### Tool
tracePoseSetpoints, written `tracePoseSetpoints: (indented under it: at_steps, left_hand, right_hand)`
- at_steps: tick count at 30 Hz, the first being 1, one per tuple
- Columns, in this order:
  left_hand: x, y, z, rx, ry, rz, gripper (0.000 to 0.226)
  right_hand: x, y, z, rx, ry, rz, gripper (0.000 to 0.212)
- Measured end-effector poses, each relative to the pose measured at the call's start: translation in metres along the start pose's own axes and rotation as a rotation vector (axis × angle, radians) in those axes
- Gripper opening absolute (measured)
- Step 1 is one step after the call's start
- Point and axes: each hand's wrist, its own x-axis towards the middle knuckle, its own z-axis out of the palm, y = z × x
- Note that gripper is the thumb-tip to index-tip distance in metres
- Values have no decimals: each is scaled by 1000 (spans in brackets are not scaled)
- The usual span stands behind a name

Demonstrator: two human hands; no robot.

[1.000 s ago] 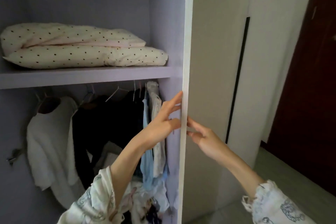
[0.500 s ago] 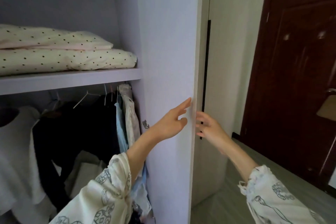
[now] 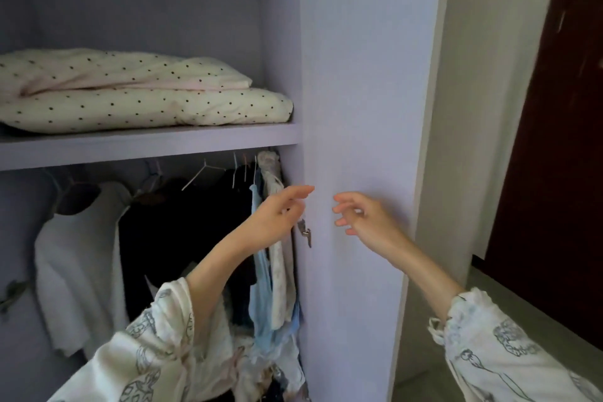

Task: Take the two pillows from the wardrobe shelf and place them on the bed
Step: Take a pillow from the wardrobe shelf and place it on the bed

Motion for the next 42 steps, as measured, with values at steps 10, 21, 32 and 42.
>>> tracePoseSetpoints:
  at_steps: [10, 21, 32, 42]
  left_hand:
    - [27, -74, -151, 241, 199, -88, 38]
    - [126, -166, -335, 650, 351, 57, 37]
    - [236, -223, -468, 1140, 353, -15, 73]
    - [268, -225, -502, 1437, 415, -26, 66]
  right_hand:
    - [126, -53, 98, -73, -98, -201, 27]
    - [321, -143, 216, -327, 19, -588, 34]
    - [459, -202, 290, -668, 129, -816, 58]
    - [534, -222, 306, -963, 21, -751, 92]
